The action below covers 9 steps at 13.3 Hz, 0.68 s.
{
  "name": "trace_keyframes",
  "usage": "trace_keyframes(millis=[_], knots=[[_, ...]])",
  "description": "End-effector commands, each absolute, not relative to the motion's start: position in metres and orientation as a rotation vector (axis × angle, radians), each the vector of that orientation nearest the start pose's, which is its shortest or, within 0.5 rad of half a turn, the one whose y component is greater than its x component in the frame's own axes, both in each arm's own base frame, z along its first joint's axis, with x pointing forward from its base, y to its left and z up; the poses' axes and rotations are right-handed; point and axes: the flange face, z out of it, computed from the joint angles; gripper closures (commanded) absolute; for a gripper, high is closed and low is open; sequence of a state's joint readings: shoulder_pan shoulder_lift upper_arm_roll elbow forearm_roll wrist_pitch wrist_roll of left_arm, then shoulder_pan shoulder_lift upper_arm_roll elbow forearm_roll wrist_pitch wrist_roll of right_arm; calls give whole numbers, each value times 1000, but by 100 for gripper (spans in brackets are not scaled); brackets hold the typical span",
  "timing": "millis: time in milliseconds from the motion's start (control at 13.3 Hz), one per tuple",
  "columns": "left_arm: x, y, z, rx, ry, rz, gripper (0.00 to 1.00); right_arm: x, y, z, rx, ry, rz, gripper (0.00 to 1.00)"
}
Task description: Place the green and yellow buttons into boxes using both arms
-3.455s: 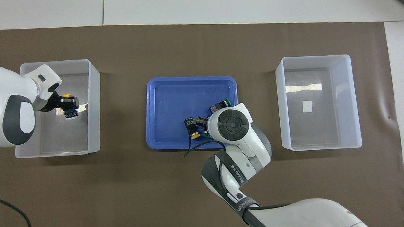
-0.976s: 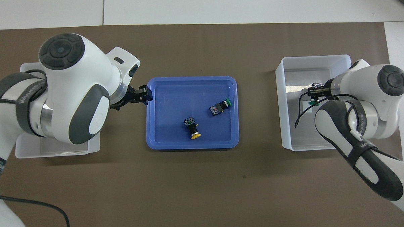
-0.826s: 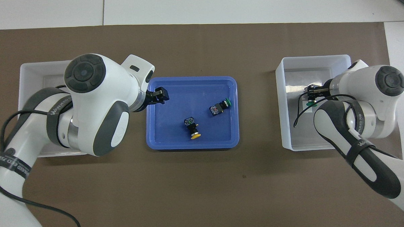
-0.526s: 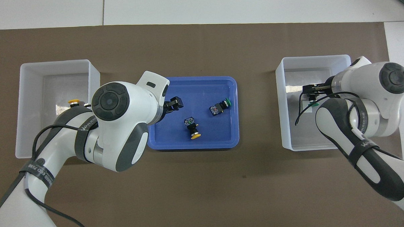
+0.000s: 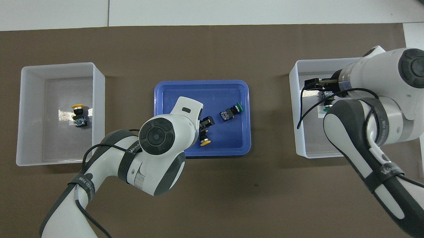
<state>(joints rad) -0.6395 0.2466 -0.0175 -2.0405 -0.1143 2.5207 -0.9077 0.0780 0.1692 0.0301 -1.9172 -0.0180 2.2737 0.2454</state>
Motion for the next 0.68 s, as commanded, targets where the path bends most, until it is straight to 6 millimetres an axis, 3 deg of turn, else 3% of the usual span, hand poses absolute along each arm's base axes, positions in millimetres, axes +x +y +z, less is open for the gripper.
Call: trace_keyframes(millis=[0, 375, 601], knots=[[486, -378, 320, -3326, -617, -227, 17, 612, 94, 433, -3035, 462, -260, 0], [489, -376, 302, -3321, -621, -233, 20, 611, 118, 421, -2752, 951, -96, 0], [488, -376, 300, -3317, -625, -224, 28, 611, 164, 415, -2628, 1210, -43, 0]])
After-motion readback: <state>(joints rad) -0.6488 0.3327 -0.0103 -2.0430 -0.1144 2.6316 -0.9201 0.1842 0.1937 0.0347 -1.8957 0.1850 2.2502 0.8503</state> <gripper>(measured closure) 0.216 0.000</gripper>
